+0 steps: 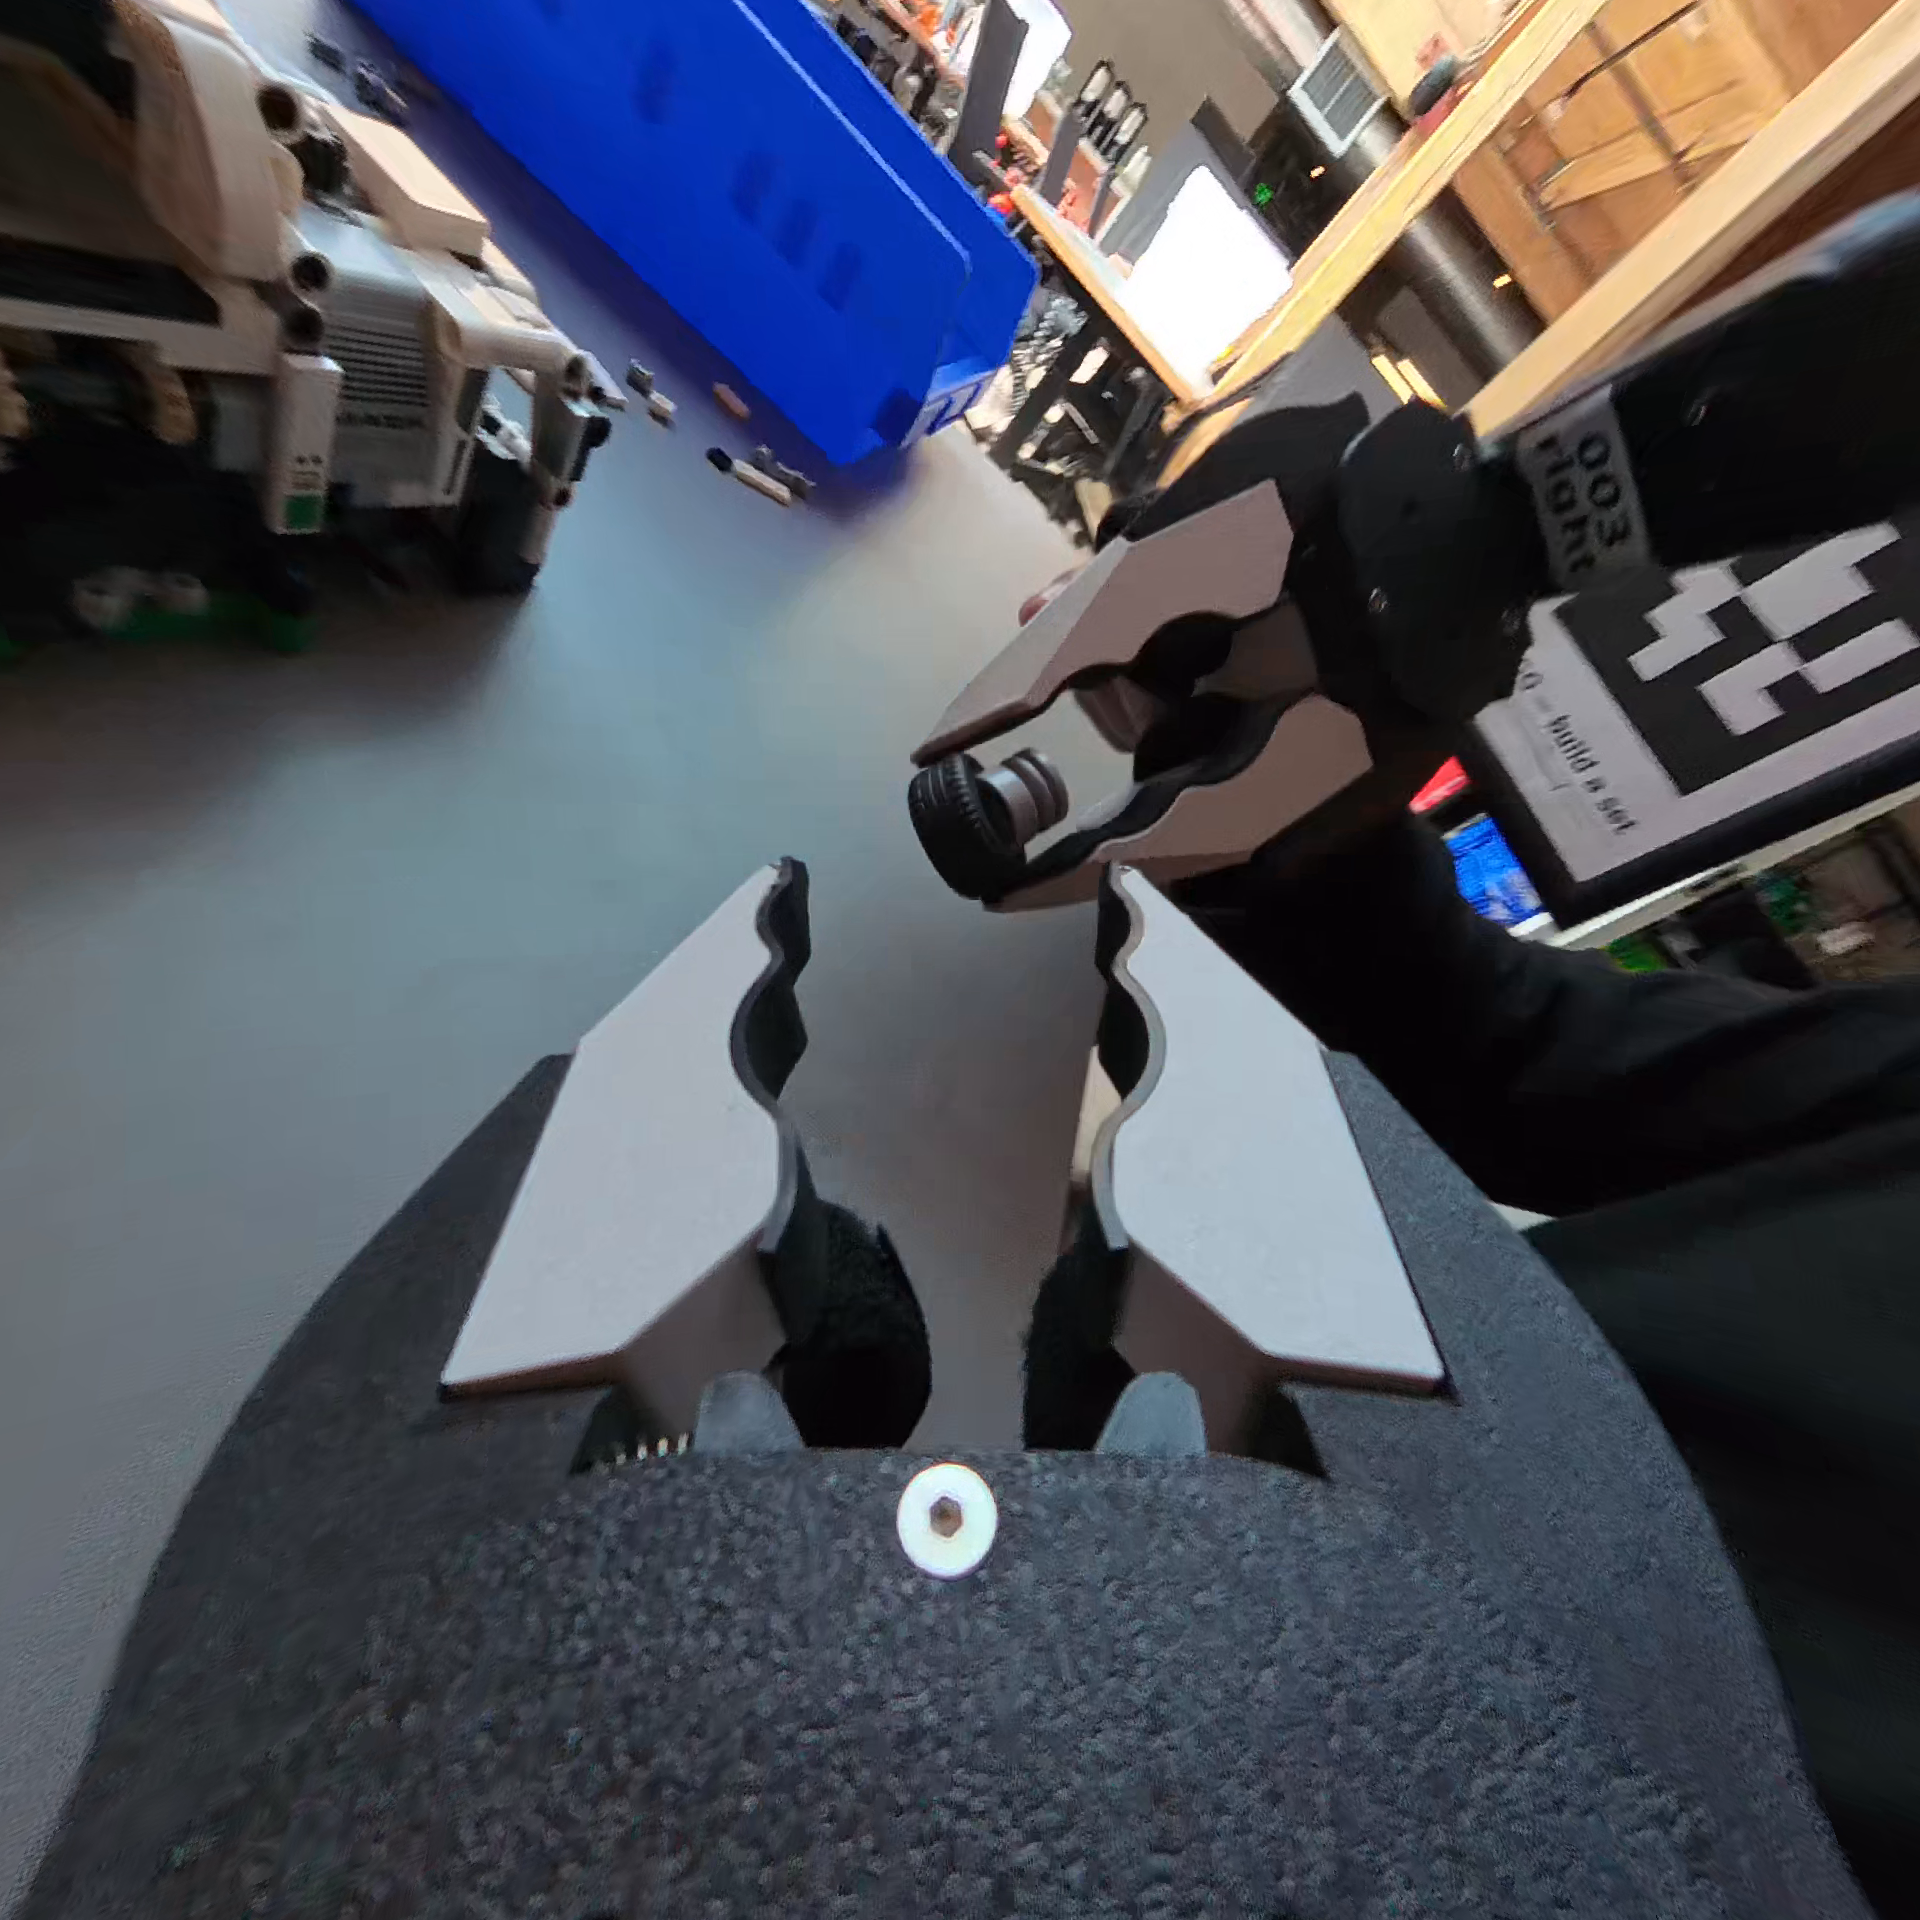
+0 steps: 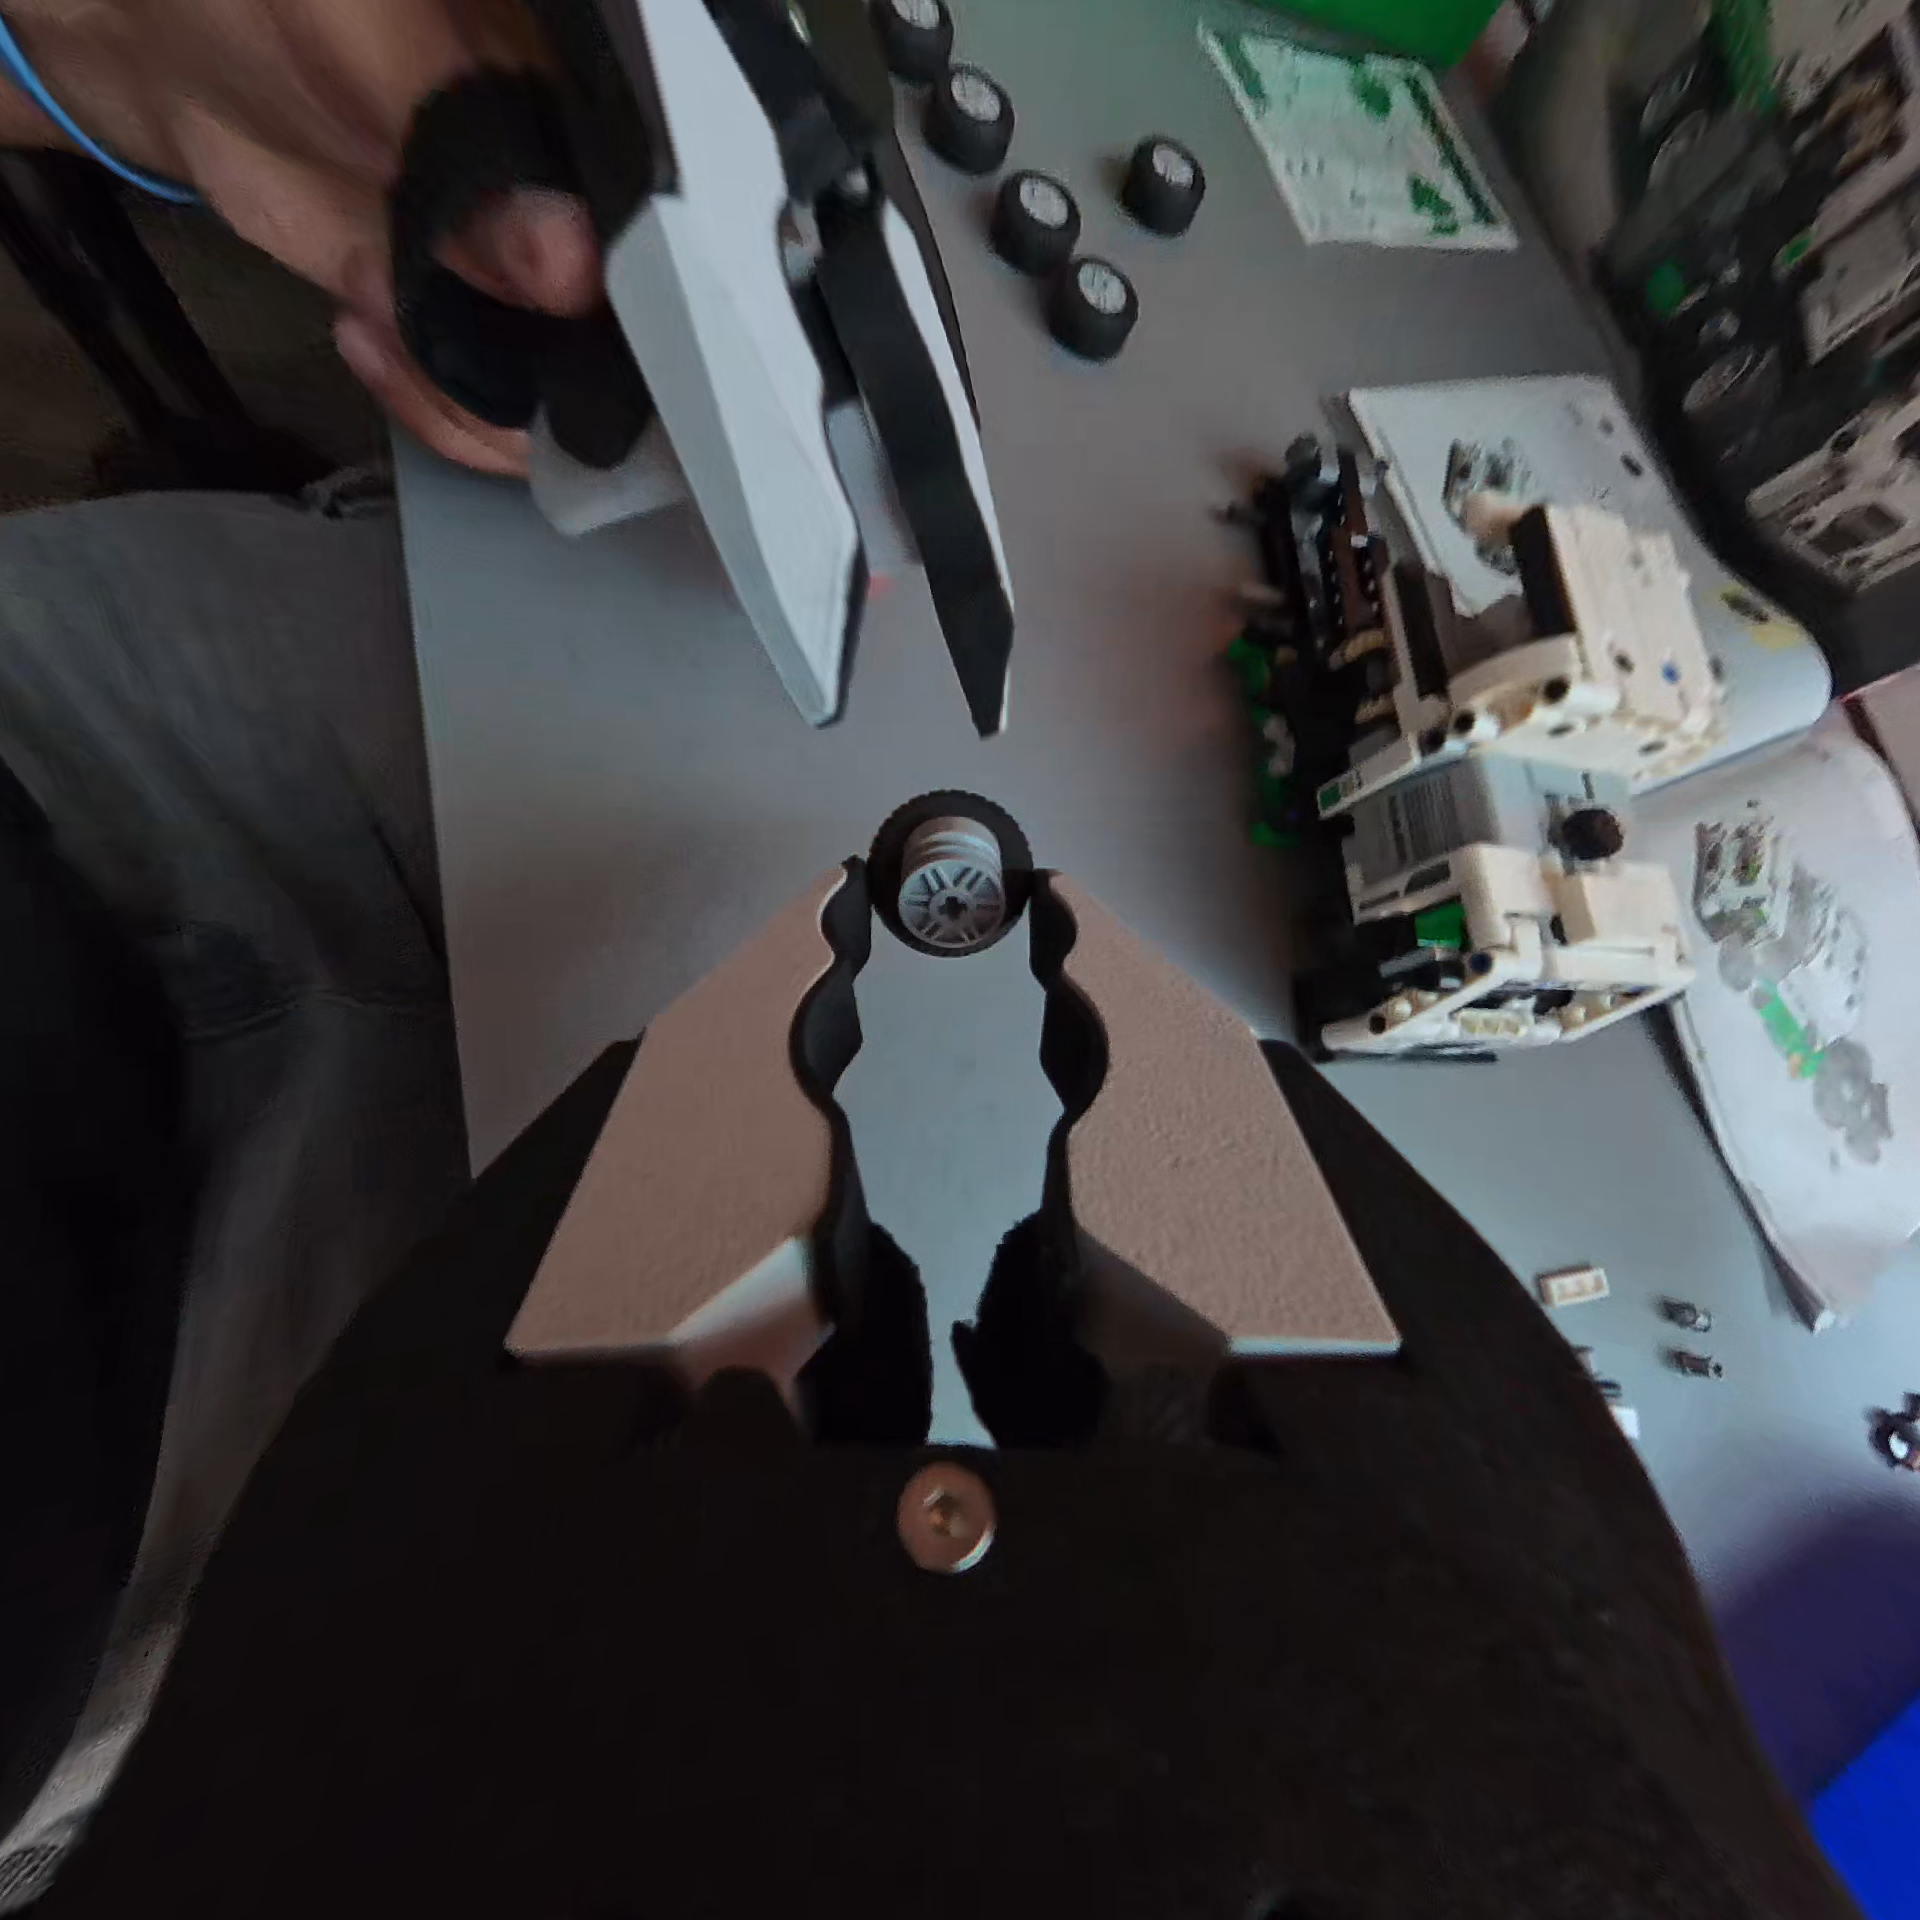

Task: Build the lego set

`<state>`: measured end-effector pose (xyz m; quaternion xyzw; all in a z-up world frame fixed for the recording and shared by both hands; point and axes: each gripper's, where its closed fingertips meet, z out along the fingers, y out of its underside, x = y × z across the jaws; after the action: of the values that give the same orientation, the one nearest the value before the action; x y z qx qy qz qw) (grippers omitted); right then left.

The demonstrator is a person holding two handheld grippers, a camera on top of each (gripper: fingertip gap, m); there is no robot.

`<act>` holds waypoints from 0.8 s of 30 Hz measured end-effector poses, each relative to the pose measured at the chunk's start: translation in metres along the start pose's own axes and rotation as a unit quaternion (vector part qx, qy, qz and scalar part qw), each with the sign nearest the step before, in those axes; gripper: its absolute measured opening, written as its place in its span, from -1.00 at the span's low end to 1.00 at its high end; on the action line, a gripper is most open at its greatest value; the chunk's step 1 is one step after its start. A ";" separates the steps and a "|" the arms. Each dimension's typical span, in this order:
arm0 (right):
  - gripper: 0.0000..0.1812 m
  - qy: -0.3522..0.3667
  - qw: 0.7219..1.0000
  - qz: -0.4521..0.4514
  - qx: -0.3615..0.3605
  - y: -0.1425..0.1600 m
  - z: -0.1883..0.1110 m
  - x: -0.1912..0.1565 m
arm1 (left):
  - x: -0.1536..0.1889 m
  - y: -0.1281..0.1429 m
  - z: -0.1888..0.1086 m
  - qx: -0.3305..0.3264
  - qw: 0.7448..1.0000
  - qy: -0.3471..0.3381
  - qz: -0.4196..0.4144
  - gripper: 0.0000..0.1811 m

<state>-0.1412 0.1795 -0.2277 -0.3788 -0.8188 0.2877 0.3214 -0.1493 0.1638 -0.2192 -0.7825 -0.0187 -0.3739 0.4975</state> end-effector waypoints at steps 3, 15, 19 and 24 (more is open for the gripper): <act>-0.68 0.030 0.998 -0.036 0.031 -0.021 0.002 -0.011 | 0.013 -0.004 0.000 0.009 0.996 0.071 -0.050 -0.42; -0.67 0.021 0.996 0.002 0.081 -0.025 0.009 -0.004 | 0.013 -0.007 -0.002 0.016 0.992 0.096 -0.086 -0.84; -0.67 0.035 0.995 -0.002 0.088 -0.029 0.005 -0.003 | 0.021 -0.011 -0.002 0.035 0.988 0.116 -0.093 -0.88; -0.66 0.010 0.994 0.014 0.111 -0.031 0.005 -0.004 | 0.024 -0.011 -0.003 0.034 0.986 0.130 -0.100 -0.91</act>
<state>-0.1566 0.1576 -0.2100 -0.3552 -0.7731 0.3780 0.3651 -0.1376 0.1588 -0.1955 -0.7040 -0.0447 -0.5196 0.4821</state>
